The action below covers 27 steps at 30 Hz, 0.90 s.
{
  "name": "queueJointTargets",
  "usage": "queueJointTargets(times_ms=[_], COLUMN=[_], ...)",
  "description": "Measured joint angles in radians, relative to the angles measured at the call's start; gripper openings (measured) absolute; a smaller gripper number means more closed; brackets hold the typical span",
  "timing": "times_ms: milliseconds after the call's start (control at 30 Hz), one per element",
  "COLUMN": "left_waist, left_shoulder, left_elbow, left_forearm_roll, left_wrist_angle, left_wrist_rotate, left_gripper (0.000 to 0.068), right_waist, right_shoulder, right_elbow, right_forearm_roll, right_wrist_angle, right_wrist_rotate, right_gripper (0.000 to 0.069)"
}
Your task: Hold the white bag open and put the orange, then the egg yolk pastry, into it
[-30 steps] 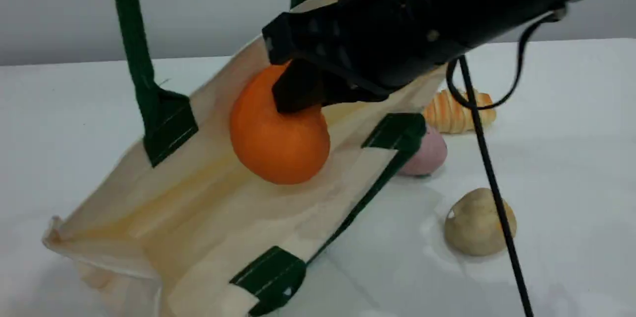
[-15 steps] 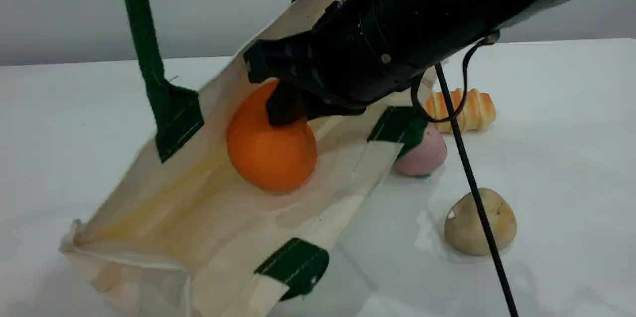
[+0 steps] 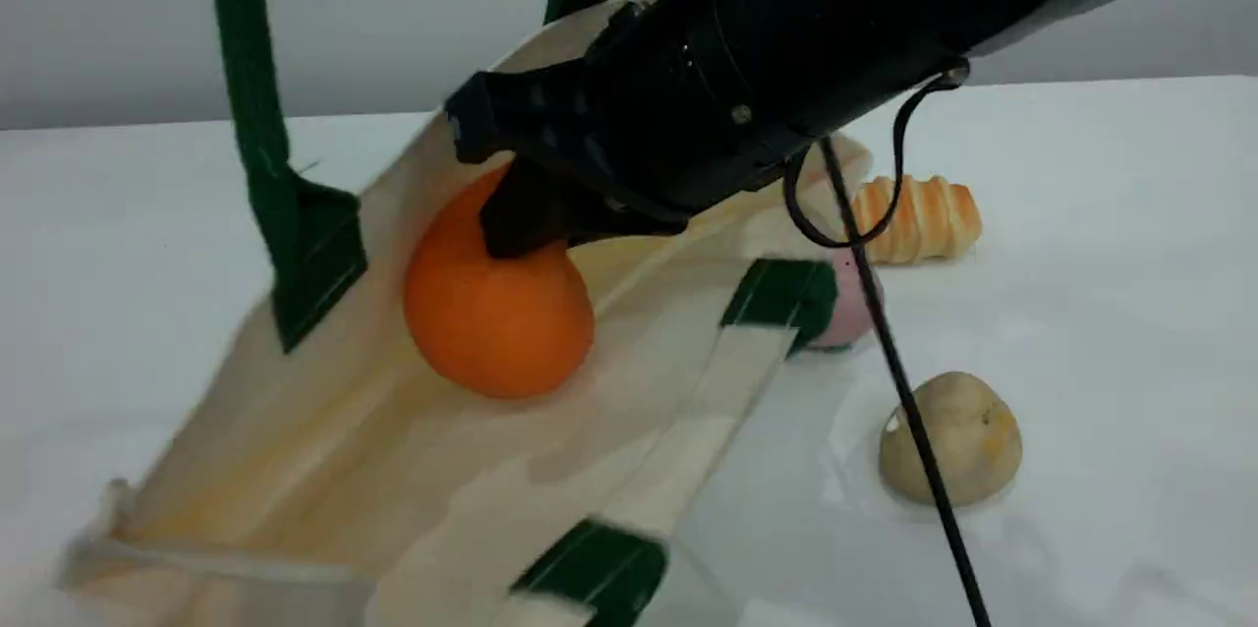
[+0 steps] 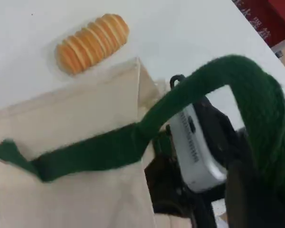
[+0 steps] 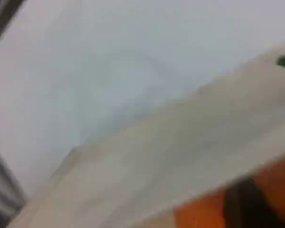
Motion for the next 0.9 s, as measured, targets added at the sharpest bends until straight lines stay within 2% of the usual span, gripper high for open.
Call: queueJointTargets(times_ms=[167, 267, 367, 567, 633, 767, 900], left_waist=[0.0, 0.0, 0.0, 0.0, 0.0, 0.0, 0.0], left_shoulder=[0.0, 0.0, 0.0, 0.0, 0.0, 0.0, 0.0], left_elbow=[0.0, 0.0, 0.0, 0.0, 0.0, 0.0, 0.0], left_forearm_roll=[0.0, 0.0, 0.0, 0.004, 0.009, 0.011, 0.014], left_wrist_angle=[-0.005, -0.004, -0.001, -0.001, 0.0, -0.003, -0.001], left_wrist_rotate=[0.008, 0.012, 0.012, 0.015, 0.015, 0.015, 0.015], left_gripper=[0.0067, 0.0067, 0.0067, 0.0067, 0.0067, 0.0067, 0.0067], right_waist=[-0.001, -0.001, -0.001, -0.001, -0.001, -0.002, -0.002], right_shoulder=[0.001, 0.001, 0.001, 0.001, 0.0, -0.034, -0.104], right_elbow=[0.0, 0.0, 0.0, 0.0, 0.0, 0.003, 0.04], right_forearm_roll=[0.005, 0.004, 0.003, 0.002, 0.002, -0.021, -0.163], right_wrist_angle=[-0.008, 0.001, 0.01, 0.017, 0.018, 0.02, 0.005], right_wrist_rotate=[0.0, -0.015, -0.027, -0.027, -0.027, 0.007, 0.128], right_gripper=[0.005, 0.0081, 0.015, 0.0374, 0.0427, 0.0468, 0.0472])
